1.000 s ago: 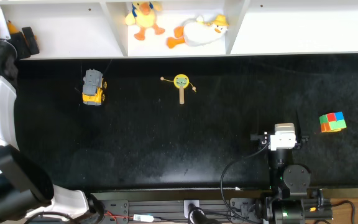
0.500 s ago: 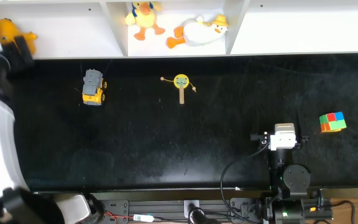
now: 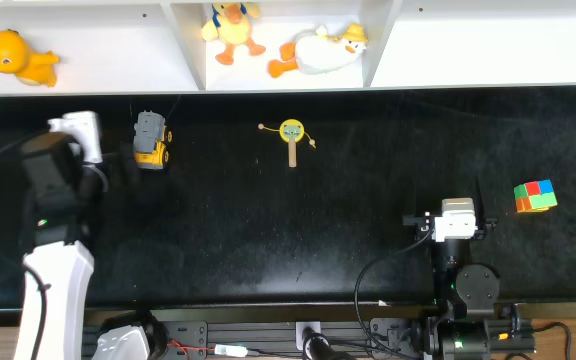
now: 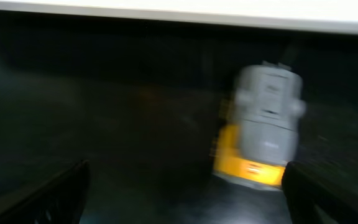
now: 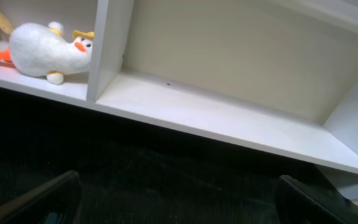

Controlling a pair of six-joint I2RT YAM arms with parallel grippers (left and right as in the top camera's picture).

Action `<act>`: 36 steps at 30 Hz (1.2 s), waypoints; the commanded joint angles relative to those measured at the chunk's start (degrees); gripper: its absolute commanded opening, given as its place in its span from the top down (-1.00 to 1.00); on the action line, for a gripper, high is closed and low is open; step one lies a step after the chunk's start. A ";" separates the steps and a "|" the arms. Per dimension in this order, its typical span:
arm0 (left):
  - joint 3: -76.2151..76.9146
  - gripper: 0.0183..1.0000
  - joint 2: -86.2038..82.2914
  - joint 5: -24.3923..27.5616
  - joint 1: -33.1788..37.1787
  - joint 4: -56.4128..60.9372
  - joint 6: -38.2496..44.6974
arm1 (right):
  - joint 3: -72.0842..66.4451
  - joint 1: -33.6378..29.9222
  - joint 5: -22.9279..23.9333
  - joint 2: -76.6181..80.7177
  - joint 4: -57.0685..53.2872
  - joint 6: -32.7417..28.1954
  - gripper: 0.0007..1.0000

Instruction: Store Toys

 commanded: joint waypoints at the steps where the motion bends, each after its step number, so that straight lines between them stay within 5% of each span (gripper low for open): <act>1: -0.35 -1.00 4.09 0.11 -5.09 2.23 -1.09 | -0.74 -0.11 0.42 -0.46 0.24 0.02 -0.99; 12: -0.20 -0.99 18.27 0.11 -9.66 11.61 -0.76 | -0.74 -0.11 0.42 -0.46 0.24 0.02 -0.99; 22: -0.20 -0.25 22.27 0.13 -9.64 15.69 -0.83 | -0.74 -0.11 0.42 -0.46 0.24 0.02 -0.99; 30: -0.20 0.12 20.92 0.11 -9.64 14.75 -0.83 | -0.74 -0.11 0.42 -0.46 0.24 0.02 -0.99; 36: -0.22 0.17 15.32 0.07 -9.64 10.84 -0.39 | -0.74 -0.11 0.42 -0.46 0.24 0.02 -0.99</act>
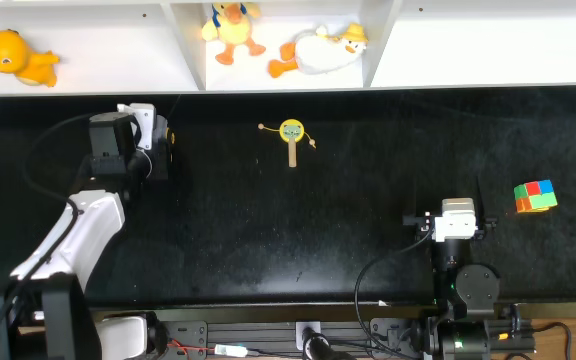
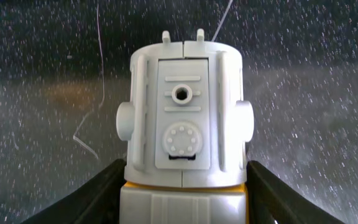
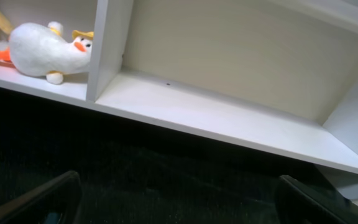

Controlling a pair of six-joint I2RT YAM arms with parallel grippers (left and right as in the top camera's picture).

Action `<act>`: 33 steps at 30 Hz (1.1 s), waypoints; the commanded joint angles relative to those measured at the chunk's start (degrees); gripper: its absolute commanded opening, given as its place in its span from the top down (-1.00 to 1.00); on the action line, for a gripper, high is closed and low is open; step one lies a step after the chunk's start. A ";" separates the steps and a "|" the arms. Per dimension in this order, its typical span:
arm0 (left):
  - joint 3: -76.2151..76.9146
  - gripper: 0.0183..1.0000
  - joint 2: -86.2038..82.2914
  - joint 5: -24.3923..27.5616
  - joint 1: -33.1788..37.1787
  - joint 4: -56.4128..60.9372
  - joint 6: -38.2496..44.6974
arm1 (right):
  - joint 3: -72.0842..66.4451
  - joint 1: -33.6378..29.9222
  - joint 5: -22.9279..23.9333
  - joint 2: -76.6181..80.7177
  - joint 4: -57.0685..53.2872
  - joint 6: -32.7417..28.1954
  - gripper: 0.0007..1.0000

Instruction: Store Toys

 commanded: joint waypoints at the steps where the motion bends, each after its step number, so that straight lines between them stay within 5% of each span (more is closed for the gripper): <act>1: -0.17 0.17 -6.10 0.07 -0.24 -2.47 0.04 | -0.74 -0.11 0.37 -0.46 0.22 0.04 -0.99; 14: 4.35 0.20 -17.77 0.39 -0.24 -8.46 0.00 | -0.74 -0.11 0.37 -0.46 0.22 0.04 -0.99; 33: 32.35 0.21 11.50 3.82 -0.24 -8.22 0.00 | -0.74 -0.11 0.37 -0.46 0.22 0.04 -0.99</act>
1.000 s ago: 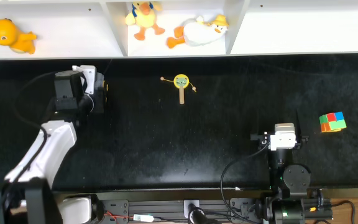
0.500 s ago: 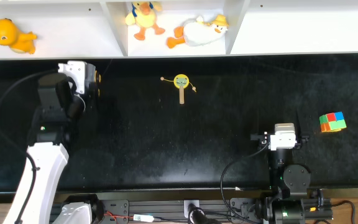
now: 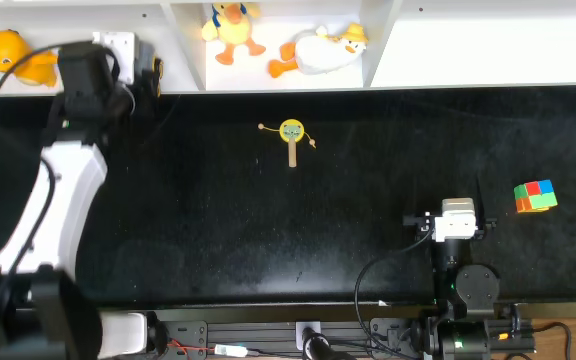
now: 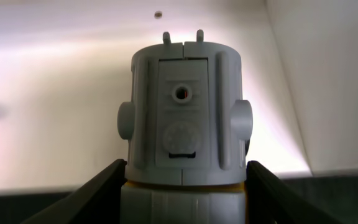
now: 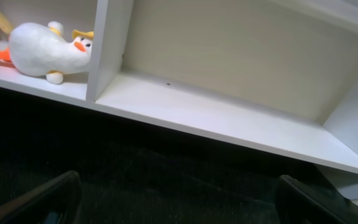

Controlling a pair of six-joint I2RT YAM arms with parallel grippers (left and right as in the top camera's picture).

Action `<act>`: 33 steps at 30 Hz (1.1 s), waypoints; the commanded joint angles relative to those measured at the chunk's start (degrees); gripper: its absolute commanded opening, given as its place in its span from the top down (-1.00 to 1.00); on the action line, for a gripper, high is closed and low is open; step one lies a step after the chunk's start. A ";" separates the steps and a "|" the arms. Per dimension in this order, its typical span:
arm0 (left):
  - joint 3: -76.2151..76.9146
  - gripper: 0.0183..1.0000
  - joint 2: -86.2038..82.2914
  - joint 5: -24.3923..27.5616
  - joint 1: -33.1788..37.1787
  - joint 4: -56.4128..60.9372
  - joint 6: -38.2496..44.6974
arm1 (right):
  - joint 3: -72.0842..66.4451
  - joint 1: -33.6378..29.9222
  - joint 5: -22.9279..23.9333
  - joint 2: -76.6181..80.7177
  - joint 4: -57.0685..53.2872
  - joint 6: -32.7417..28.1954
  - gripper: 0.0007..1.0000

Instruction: Store Toys

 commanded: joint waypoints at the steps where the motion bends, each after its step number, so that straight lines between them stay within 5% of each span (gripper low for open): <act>1: 6.60 0.21 5.68 1.18 -0.15 0.83 0.00 | -0.74 -0.13 0.39 -0.46 0.22 0.02 -0.99; 4: 8.79 0.06 9.09 1.16 -0.15 2.05 0.00 | -0.74 -0.13 0.39 -0.46 0.22 0.02 -0.99; 6: 8.85 -1.00 10.10 1.18 -0.15 3.19 0.00 | -0.74 -0.13 0.39 -0.46 0.22 0.02 -0.99; 13: 6.29 -1.00 6.03 0.90 -0.15 -2.60 0.02 | -0.74 -0.13 0.39 -0.46 0.22 0.02 -0.99; 24: -29.66 -1.00 -33.00 -7.87 -0.22 -0.70 -0.02 | -0.74 -0.13 0.39 -0.46 0.22 0.02 -0.99; 33: -62.23 -1.00 -69.22 -6.75 -0.20 35.21 -0.02 | -0.74 -0.13 0.39 -0.46 0.22 0.02 -0.99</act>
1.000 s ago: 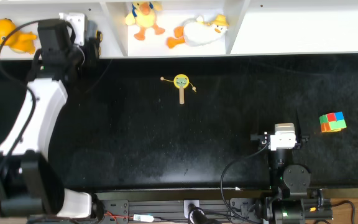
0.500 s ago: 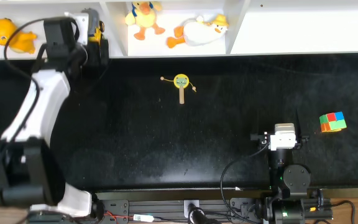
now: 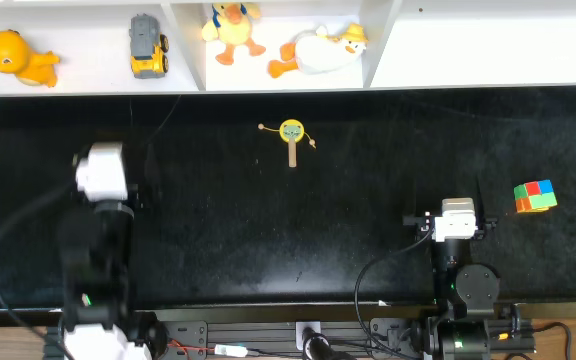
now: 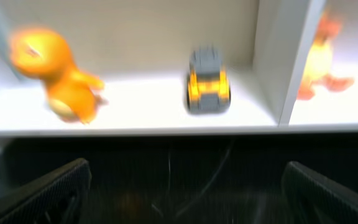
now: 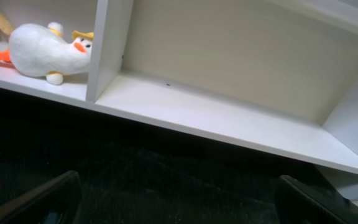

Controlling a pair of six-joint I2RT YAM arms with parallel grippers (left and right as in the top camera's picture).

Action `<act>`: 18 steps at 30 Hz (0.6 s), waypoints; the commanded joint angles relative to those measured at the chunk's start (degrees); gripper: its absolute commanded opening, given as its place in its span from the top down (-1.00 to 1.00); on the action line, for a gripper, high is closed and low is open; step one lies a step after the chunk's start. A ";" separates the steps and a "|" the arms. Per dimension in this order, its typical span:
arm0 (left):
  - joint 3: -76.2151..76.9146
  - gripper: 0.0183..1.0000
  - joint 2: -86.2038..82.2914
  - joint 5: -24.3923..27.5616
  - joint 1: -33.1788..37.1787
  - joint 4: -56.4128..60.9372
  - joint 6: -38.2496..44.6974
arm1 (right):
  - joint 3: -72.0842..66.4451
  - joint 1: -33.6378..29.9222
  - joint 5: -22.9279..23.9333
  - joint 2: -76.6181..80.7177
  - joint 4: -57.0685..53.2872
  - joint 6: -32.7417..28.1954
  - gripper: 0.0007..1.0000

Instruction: Store Toys

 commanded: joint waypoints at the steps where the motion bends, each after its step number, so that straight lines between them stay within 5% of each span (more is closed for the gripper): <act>1: -8.76 -1.00 -11.52 -0.44 -0.20 4.74 -0.20 | -0.74 -0.13 0.39 -0.46 0.24 0.04 -0.99; 11: -12.00 -1.00 -31.23 1.36 -1.33 -19.82 -0.17 | -0.74 -0.13 0.39 -0.46 0.24 0.04 -0.99; 18: -12.02 -1.00 -31.50 3.50 -1.33 -19.08 -0.20 | -0.74 -0.13 0.39 -0.46 0.24 0.04 -0.99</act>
